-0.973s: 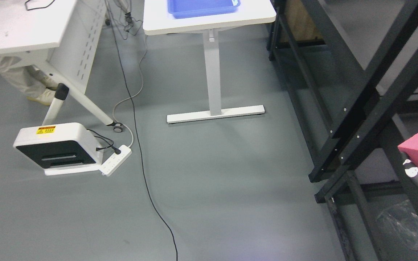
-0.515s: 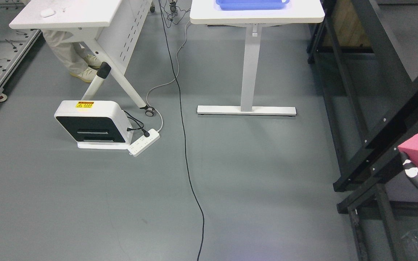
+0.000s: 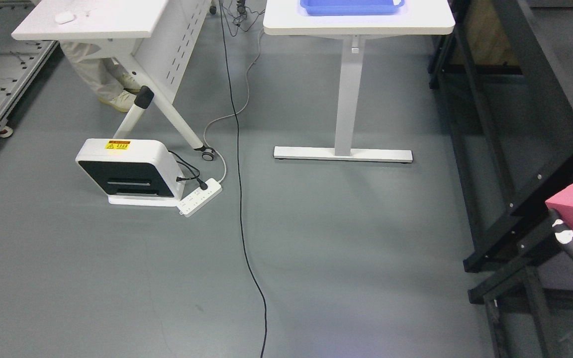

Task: Pick pink block from left shelf to tray
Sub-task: 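Carry the held pink cube while turning toward the blue tray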

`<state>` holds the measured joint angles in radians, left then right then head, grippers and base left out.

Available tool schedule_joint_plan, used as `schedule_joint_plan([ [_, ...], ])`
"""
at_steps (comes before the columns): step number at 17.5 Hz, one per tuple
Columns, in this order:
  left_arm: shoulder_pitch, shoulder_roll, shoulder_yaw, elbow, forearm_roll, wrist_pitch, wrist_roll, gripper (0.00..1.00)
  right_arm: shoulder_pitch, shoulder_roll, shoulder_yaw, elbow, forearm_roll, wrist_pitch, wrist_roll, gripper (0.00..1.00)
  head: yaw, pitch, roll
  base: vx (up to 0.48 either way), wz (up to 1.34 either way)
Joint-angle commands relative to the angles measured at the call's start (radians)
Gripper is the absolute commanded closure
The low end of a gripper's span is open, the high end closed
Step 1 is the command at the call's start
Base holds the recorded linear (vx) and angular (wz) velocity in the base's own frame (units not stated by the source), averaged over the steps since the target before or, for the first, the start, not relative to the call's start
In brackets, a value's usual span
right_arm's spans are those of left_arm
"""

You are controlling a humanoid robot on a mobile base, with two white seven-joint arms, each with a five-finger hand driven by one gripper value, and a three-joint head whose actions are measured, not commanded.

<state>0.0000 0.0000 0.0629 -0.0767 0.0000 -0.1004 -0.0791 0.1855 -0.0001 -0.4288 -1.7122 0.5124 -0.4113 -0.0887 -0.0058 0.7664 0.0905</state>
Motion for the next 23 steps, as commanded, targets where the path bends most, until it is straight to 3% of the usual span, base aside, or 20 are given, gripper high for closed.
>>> schedule_joint_plan([
  [1, 0.009, 0.017, 0.0, 0.0, -0.002, -0.001, -0.001, 0.0, 0.0, -0.017, 0.001, 0.002, 0.001, 0.0, 0.0, 0.96, 0.0, 0.0, 0.0, 0.119, 0.32],
  [8, 0.009, 0.017, 0.0, 0.0, -0.002, -0.001, -0.001, 0.0, 0.002, -0.02, 0.001, 0.002, 0.001, -0.001, 0.003, 0.96, 0.0, 0.0, 0.0, 0.228, 0.46],
  [23, 0.009, 0.017, 0.0, 0.0, -0.002, -0.001, -0.001, 0.0, 0.009, -0.027, -0.002, 0.003, 0.001, -0.001, 0.003, 0.96, 0.0, 0.0, 0.0, 0.45, 0.03],
])
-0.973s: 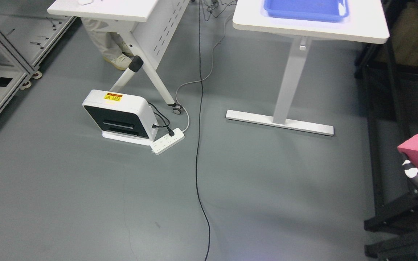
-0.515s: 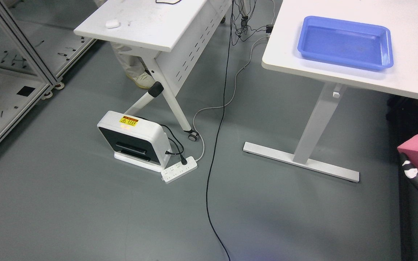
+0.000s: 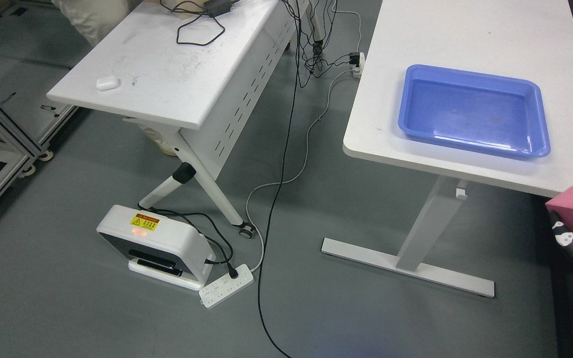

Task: Pick pink block from left shelf to tray
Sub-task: 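Carry the held pink cube while turning toward the blue tray, then lower the pink cube into the blue tray and open the right hand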

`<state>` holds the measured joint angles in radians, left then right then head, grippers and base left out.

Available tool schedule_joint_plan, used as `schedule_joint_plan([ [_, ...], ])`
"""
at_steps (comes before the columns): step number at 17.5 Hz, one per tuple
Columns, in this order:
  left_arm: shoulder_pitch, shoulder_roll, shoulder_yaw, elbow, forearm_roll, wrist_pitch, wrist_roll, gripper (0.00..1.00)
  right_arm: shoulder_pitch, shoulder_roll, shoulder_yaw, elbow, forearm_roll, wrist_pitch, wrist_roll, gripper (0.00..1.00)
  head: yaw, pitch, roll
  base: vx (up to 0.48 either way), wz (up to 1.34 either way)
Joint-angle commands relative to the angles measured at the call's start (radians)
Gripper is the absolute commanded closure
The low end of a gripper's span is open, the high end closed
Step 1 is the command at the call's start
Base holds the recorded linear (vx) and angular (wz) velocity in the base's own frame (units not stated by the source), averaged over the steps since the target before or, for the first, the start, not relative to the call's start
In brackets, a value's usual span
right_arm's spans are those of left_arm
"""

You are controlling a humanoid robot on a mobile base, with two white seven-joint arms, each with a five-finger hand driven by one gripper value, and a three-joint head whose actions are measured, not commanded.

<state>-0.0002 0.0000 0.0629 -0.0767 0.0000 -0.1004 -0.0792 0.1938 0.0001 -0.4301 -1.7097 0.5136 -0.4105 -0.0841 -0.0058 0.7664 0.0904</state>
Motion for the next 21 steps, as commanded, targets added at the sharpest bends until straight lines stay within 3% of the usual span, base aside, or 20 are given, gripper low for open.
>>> schedule_joint_plan([
  [1, 0.009, 0.017, 0.0, 0.0, -0.002, -0.001, -0.001, 0.0, 0.001, -0.028, -0.001, 0.001, 0.0, -0.002, 0.0, 0.96, 0.0, 0.0, 0.0, 0.381, -0.03],
  [7, 0.009, 0.017, 0.0, 0.0, -0.002, -0.001, -0.001, 0.0, 0.012, -0.034, 0.01, 0.001, 0.0, -0.002, 0.015, 0.96, 0.0, 0.0, 0.0, 0.35, -0.04],
  [12, 0.009, 0.017, 0.0, 0.0, -0.002, -0.001, -0.001, 0.0, 0.021, -0.043, 0.051, 0.002, 0.0, -0.002, 0.135, 0.96, 0.0, 0.0, 0.0, 0.28, 0.05],
  [21, 0.009, 0.017, 0.0, 0.0, -0.002, -0.001, -0.001, 0.0, 0.024, -0.043, 0.146, 0.005, 0.006, 0.016, 0.208, 0.94, 0.0, 0.0, 0.0, 0.178, 0.04],
])
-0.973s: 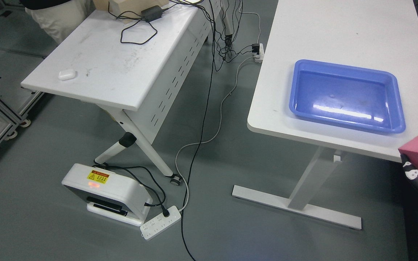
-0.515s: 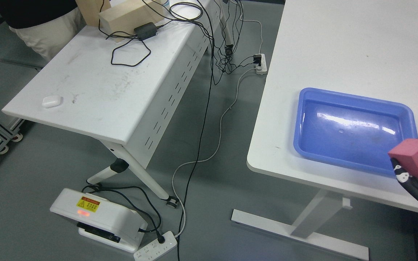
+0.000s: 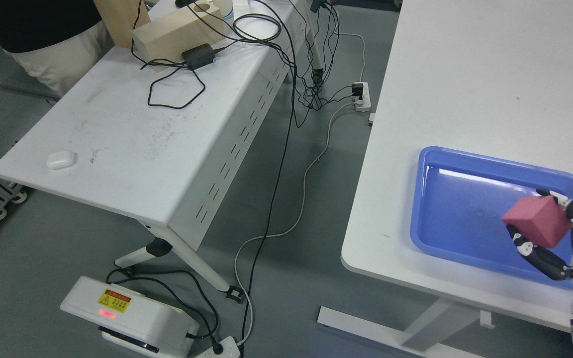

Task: Pick pink block from left shelf to tray
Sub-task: 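Lower the pink cube into the blue tray and open the right hand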

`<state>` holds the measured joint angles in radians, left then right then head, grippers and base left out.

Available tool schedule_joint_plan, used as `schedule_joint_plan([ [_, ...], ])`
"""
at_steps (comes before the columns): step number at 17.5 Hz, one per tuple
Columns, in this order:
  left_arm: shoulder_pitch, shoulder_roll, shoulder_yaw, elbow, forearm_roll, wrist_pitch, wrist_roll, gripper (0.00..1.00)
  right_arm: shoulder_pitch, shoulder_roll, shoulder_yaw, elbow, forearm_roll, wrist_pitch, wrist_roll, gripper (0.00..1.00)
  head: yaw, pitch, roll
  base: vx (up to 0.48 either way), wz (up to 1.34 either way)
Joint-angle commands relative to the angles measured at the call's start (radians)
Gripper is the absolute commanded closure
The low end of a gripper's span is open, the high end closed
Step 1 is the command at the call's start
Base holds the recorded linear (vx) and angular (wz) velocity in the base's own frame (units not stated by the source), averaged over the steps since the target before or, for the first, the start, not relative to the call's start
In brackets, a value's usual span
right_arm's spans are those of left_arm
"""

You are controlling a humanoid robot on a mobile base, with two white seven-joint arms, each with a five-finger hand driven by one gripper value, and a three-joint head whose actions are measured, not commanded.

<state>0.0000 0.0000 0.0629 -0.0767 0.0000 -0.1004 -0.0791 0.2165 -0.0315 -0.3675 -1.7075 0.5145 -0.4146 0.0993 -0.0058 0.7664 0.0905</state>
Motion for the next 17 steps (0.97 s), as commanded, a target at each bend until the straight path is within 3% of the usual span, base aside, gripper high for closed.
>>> schedule_joint_plan([
  [1, 0.009, 0.017, 0.0, 0.0, -0.002, -0.001, -0.001, 0.0, 0.001, -0.011, 0.096, 0.003, 0.006, 0.034, 0.025, 0.93, 0.0, 0.0, 0.0, 0.077, 0.02],
  [4, 0.009, 0.017, 0.0, 0.0, -0.002, 0.001, -0.001, 0.0, -0.003, -0.011, 0.099, 0.005, 0.006, 0.077, 0.023, 0.89, 0.0, 0.0, 0.0, 0.064, 0.01],
  [9, 0.009, 0.017, 0.0, 0.0, -0.002, -0.001, -0.001, 0.0, -0.002, -0.004, 0.078, 0.006, -0.002, 0.166, 0.01, 0.47, 0.0, 0.0, 0.0, 0.01, 0.02],
  [12, 0.009, 0.017, 0.0, 0.0, -0.002, -0.001, -0.001, 0.0, -0.008, 0.002, 0.056, 0.006, -0.022, 0.172, 0.008, 0.3, 0.0, 0.0, 0.0, 0.0, 0.0],
  [17, 0.009, 0.017, 0.0, 0.0, -0.002, -0.001, -0.001, 0.0, -0.002, -0.007, 0.044, 0.005, -0.227, 0.197, 0.019, 0.13, 0.0, 0.0, 0.0, 0.0, 0.0],
])
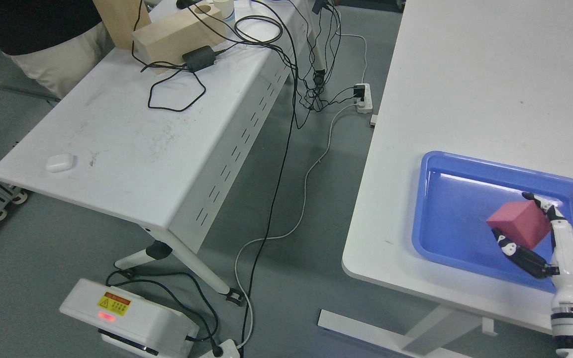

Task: Pick pink block from left shelf to tray
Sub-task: 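Lower the pink cube into the blue tray and open the right hand, then withdraw the right hand from the blue tray toward the robot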

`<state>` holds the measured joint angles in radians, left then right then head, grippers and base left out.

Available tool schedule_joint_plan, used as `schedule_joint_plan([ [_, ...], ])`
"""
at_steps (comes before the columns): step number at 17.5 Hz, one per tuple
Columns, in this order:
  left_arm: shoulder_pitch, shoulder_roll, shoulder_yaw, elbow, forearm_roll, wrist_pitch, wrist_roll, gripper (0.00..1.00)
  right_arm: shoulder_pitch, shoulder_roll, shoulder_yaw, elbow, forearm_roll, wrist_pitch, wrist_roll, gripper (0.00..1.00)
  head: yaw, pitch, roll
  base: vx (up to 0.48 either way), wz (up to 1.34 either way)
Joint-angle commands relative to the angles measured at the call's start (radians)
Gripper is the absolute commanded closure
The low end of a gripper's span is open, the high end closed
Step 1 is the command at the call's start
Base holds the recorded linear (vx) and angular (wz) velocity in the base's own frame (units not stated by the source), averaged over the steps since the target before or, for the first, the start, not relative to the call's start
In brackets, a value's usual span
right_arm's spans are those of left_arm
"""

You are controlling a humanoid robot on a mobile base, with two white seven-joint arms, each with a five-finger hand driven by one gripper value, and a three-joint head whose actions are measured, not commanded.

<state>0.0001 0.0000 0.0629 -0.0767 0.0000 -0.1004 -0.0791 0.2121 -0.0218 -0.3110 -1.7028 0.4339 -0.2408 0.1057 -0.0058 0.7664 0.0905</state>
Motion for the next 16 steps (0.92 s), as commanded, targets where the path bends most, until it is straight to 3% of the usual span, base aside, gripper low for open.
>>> schedule_joint_plan([
  [1, 0.009, 0.017, 0.0, 0.0, -0.002, -0.001, -0.001, 0.0, 0.003, -0.018, -0.014, 0.0, -0.174, 0.035, 0.014, 0.11, 0.0, 0.0, 0.0, 0.0, 0.0],
  [4, 0.009, 0.017, 0.0, 0.0, -0.002, -0.001, -0.001, 0.0, 0.001, -0.021, -0.017, 0.0, -0.204, 0.051, 0.014, 0.01, 0.0, 0.0, 0.0, 0.0, 0.0],
  [8, 0.009, 0.017, 0.0, 0.0, -0.002, -0.001, -0.001, 0.0, -0.008, -0.003, -0.054, 0.002, -0.277, 0.067, 0.003, 0.01, 0.0, 0.0, 0.0, 0.0, 0.0],
  [11, 0.009, 0.017, 0.0, 0.0, -0.002, -0.001, -0.001, 0.0, -0.016, 0.003, -0.109, 0.002, -0.409, 0.168, 0.0, 0.01, 0.0, 0.0, 0.0, 0.0, 0.0],
  [16, 0.009, 0.017, 0.0, 0.0, -0.002, -0.001, -0.001, 0.0, -0.016, 0.004, -0.158, 0.0, -0.426, 0.232, -0.033, 0.01, 0.0, 0.0, 0.0, -0.003, 0.0],
])
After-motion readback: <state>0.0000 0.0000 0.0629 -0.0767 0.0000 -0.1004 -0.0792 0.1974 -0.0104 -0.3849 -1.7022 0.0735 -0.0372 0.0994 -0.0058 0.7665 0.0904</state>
